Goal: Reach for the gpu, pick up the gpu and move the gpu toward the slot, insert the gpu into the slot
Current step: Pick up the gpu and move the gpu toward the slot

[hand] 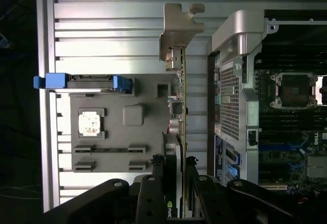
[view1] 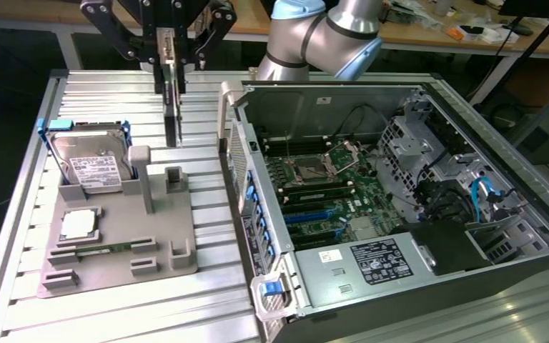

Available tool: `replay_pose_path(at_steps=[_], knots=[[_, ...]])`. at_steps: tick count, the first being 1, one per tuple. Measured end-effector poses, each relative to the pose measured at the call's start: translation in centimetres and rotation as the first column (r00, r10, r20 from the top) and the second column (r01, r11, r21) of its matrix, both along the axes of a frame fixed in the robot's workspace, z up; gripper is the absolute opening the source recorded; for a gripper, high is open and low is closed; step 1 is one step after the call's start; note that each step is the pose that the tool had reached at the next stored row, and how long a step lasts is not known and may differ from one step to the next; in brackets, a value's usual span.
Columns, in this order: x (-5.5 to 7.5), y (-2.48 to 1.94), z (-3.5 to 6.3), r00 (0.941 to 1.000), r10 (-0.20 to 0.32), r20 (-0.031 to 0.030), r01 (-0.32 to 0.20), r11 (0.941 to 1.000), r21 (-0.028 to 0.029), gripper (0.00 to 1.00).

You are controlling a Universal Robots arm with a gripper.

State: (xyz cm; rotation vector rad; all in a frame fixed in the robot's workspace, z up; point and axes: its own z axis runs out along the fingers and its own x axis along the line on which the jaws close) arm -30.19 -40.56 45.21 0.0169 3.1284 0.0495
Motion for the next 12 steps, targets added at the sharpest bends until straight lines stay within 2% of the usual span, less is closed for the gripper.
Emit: replay_pose_path(at_steps=[4,12], knots=[[1.2,0.0,0.0,1.0,0.0,0.0,0.0,1.0,0.0,0.27],[4.8,-0.01,-0.11,1.0,0.0,0.0,0.0,1.0,0.0,0.27]])
